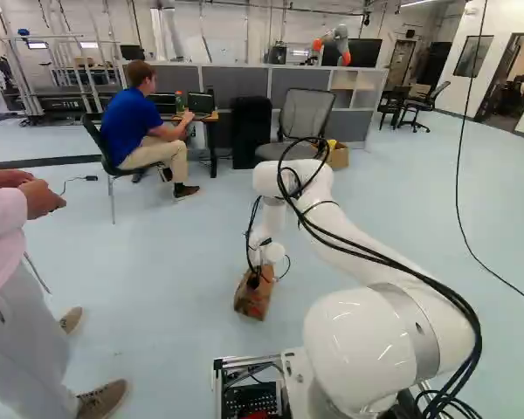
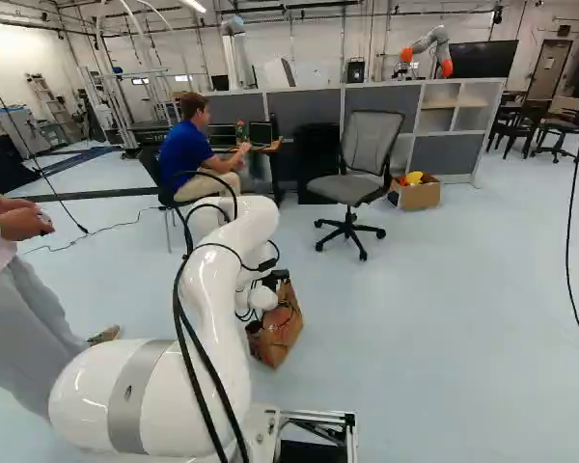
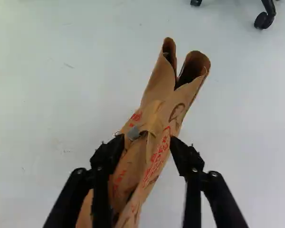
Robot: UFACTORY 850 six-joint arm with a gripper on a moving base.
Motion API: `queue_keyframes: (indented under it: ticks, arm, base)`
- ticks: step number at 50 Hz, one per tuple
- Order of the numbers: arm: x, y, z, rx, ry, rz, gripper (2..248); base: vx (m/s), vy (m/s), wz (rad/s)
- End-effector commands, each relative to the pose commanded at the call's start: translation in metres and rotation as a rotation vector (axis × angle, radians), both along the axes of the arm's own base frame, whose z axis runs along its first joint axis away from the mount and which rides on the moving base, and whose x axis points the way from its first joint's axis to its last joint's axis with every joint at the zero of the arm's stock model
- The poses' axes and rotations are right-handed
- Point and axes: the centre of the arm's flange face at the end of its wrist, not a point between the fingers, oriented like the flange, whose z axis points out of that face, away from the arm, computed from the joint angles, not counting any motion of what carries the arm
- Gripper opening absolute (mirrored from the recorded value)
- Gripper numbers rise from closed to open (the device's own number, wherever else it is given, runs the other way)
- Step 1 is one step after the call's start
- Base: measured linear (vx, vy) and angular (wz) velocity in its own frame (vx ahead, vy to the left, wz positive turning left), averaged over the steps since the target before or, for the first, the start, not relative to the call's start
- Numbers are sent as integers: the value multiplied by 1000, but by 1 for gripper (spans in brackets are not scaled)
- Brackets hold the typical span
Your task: Pick up the grocery bag from the ground
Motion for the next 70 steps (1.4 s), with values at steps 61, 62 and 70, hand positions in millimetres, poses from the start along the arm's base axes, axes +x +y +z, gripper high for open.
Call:
queue_keyframes:
  ticks: [61,62,70]
  arm:
    - [0,0,37,1,-8,0,18]
    - [0,0,39,1,-9,0,18]
    - [-1,0,61,1,-16,0,18]
  base:
    - [0,0,0]
    - [0,0,0]
    - [0,0,0]
